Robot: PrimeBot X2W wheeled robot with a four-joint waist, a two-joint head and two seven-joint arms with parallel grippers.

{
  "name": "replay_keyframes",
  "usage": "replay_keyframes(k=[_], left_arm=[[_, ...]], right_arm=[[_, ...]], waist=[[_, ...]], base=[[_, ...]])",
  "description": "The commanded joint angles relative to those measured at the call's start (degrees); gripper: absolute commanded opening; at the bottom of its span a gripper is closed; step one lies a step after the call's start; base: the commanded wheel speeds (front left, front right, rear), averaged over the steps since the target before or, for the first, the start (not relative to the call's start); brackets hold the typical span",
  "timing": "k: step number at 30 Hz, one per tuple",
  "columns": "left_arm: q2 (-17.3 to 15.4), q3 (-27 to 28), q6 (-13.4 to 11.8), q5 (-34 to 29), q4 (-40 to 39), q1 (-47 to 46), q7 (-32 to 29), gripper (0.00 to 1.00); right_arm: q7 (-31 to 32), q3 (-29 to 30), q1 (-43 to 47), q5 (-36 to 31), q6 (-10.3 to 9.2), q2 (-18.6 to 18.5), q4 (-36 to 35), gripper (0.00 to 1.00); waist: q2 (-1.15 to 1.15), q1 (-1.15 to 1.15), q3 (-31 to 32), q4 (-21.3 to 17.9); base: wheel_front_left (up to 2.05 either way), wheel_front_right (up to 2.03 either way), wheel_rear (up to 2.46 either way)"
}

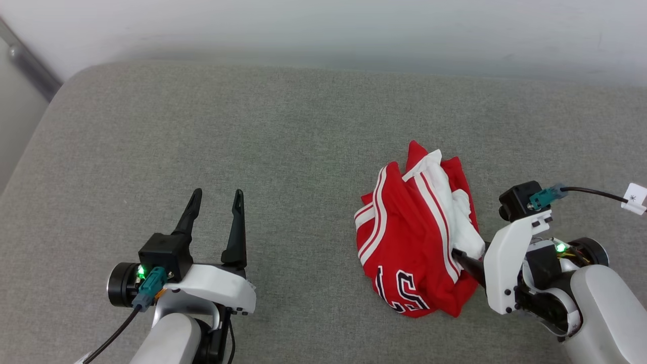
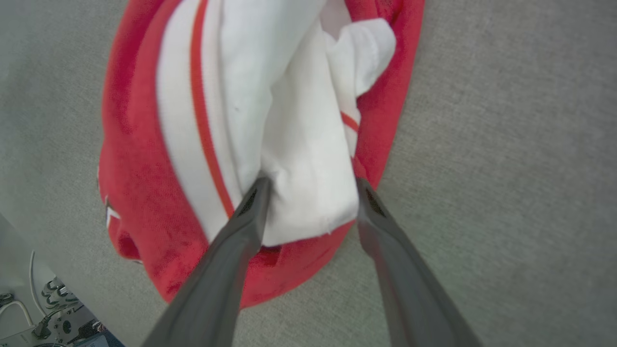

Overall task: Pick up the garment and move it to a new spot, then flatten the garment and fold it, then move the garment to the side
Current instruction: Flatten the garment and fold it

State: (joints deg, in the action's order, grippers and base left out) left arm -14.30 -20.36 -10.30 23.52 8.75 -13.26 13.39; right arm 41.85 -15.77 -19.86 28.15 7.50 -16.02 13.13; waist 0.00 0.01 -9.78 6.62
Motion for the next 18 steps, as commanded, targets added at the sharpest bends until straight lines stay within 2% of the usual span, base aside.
replay_keyframes(k=[1, 6, 9, 14, 18], left_arm=[[0.08, 0.06, 0.11, 0.23, 0.3, -0.61, 0.44, 1.0], [0.13, 0.58, 0.06, 0.36, 1.13, -0.17, 0.91, 1.0], [0.19, 0.56, -0.01, 0.25, 1.19, -0.1, 1.06, 1.0], [0.08, 0.78, -0.19, 0.32, 1.02, 0.0, 1.28, 1.0], [-0.01, 0.79, -0.3, 0.47, 0.96, 0.69, 1.37, 1.0]], right_arm=[[-0.06, -0.12, -0.14, 0.49, -0.02, -0.18, -0.54, 0.0], [-1.39, -0.42, -1.01, -0.28, -0.02, -0.99, -3.94, 0.0], [-3.3, 1.45, -1.49, -1.46, -0.03, -1.62, -7.03, 0.0], [-7.61, 9.58, 0.41, -5.9, -0.03, -0.6, -11.5, 0.0], [-9.26, 18.86, 5.07, -7.95, -0.03, 2.32, -11.82, 0.0]], waist=[[0.0, -0.01, 0.12, -0.13], [0.0, -0.01, 1.21, -1.39], [0.0, -0.01, 1.78, -2.17], [0.0, -0.01, 2.33, -3.85], [0.0, -0.01, 2.73, -5.09]], base=[[0.0, 0.0, 0.0], [0.0, 0.0, 0.0], [0.0, 0.0, 0.0], [0.0, 0.0, 0.0], [0.0, 0.0, 0.0]])
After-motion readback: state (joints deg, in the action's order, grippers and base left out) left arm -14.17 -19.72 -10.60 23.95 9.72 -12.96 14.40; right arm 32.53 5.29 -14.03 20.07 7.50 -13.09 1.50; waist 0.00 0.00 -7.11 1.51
